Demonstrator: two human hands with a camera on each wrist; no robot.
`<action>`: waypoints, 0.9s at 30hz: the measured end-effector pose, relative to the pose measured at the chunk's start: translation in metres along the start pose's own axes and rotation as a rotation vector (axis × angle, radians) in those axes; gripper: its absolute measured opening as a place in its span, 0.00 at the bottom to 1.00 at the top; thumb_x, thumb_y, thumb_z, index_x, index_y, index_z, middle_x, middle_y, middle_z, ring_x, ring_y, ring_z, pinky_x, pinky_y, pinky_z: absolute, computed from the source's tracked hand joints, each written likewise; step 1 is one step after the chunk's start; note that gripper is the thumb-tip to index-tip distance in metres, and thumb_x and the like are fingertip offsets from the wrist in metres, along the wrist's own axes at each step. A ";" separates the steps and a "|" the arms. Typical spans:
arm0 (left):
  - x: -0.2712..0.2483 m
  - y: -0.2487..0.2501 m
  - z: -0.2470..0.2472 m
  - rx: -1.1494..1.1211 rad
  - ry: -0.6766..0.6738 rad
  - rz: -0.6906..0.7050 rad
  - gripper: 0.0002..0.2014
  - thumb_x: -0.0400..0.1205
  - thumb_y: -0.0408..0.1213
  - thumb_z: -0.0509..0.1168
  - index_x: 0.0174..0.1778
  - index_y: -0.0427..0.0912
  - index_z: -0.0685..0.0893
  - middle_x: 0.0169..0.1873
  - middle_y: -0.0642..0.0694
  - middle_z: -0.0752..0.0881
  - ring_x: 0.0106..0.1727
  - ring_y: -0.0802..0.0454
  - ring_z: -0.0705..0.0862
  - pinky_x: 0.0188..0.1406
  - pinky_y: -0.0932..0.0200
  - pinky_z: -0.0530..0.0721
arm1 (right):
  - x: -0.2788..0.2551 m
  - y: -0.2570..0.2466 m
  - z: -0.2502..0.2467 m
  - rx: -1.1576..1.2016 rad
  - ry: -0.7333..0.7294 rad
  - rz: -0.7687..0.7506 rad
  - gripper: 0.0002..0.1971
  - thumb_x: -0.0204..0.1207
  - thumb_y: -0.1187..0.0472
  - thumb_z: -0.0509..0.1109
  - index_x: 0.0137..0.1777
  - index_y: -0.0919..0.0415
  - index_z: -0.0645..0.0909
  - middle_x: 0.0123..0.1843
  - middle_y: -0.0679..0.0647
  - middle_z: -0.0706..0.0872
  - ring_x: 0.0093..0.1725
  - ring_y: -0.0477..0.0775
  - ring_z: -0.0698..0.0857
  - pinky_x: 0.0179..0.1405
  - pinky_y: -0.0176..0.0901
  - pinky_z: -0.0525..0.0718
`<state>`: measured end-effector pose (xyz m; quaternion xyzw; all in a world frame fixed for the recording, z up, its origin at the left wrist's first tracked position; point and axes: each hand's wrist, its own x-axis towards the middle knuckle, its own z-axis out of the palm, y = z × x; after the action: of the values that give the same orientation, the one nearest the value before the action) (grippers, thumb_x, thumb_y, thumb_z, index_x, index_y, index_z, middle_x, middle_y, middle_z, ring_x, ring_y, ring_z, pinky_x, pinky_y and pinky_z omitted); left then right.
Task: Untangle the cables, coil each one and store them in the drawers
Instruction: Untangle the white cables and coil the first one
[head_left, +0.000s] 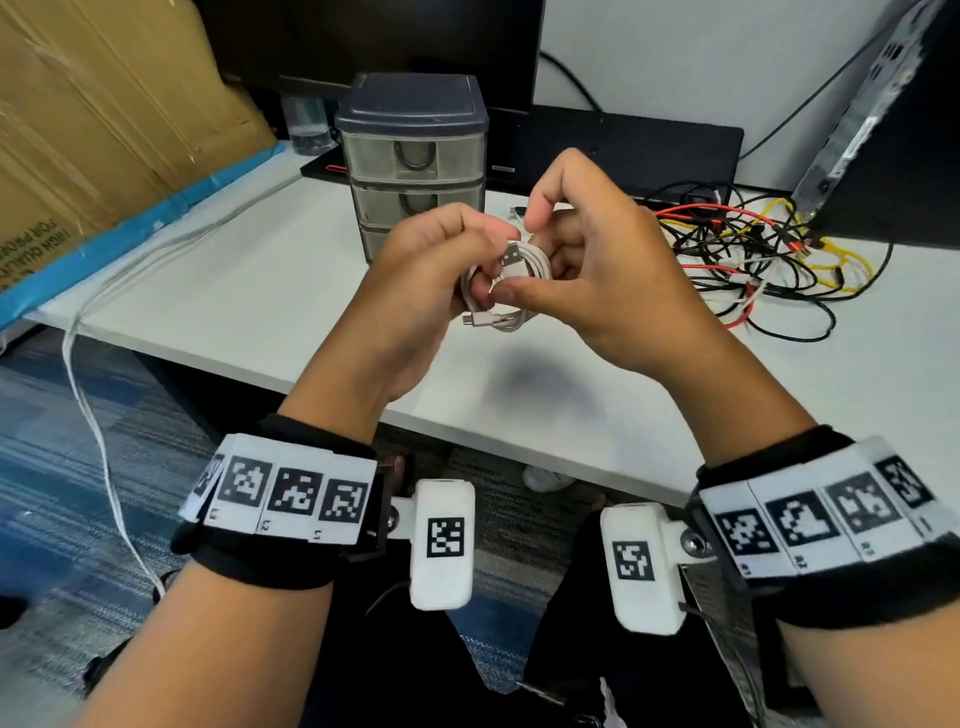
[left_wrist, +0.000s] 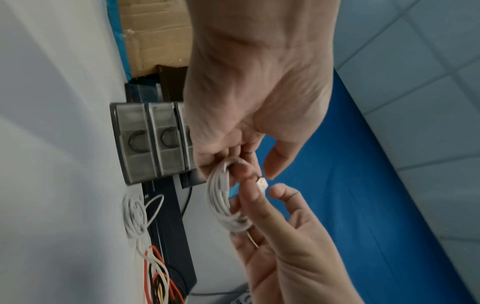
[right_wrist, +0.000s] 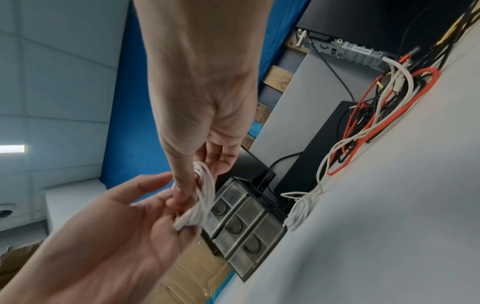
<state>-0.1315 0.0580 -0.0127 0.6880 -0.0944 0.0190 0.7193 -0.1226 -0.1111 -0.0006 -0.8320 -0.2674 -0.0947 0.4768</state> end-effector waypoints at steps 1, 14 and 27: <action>0.001 -0.001 -0.004 0.080 -0.023 0.032 0.05 0.85 0.28 0.66 0.51 0.36 0.88 0.38 0.37 0.86 0.38 0.48 0.83 0.46 0.52 0.82 | 0.001 0.000 -0.003 -0.003 -0.021 0.012 0.24 0.70 0.62 0.85 0.53 0.56 0.71 0.34 0.53 0.87 0.32 0.55 0.86 0.33 0.51 0.88; 0.006 0.001 -0.016 0.394 -0.069 0.115 0.07 0.77 0.28 0.79 0.49 0.42 0.94 0.44 0.40 0.94 0.49 0.36 0.92 0.56 0.37 0.91 | 0.011 -0.001 -0.017 -0.156 -0.255 0.182 0.27 0.70 0.64 0.85 0.58 0.55 0.71 0.39 0.49 0.93 0.34 0.46 0.89 0.32 0.32 0.83; 0.008 -0.007 -0.013 0.467 -0.023 0.210 0.06 0.78 0.29 0.79 0.48 0.42 0.94 0.38 0.49 0.93 0.41 0.52 0.92 0.48 0.50 0.93 | 0.016 -0.002 -0.016 -0.232 -0.289 0.309 0.23 0.72 0.60 0.84 0.55 0.48 0.72 0.43 0.48 0.93 0.36 0.42 0.89 0.29 0.34 0.78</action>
<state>-0.1211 0.0699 -0.0191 0.8221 -0.1665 0.1069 0.5338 -0.1090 -0.1185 0.0160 -0.9171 -0.1896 0.0695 0.3437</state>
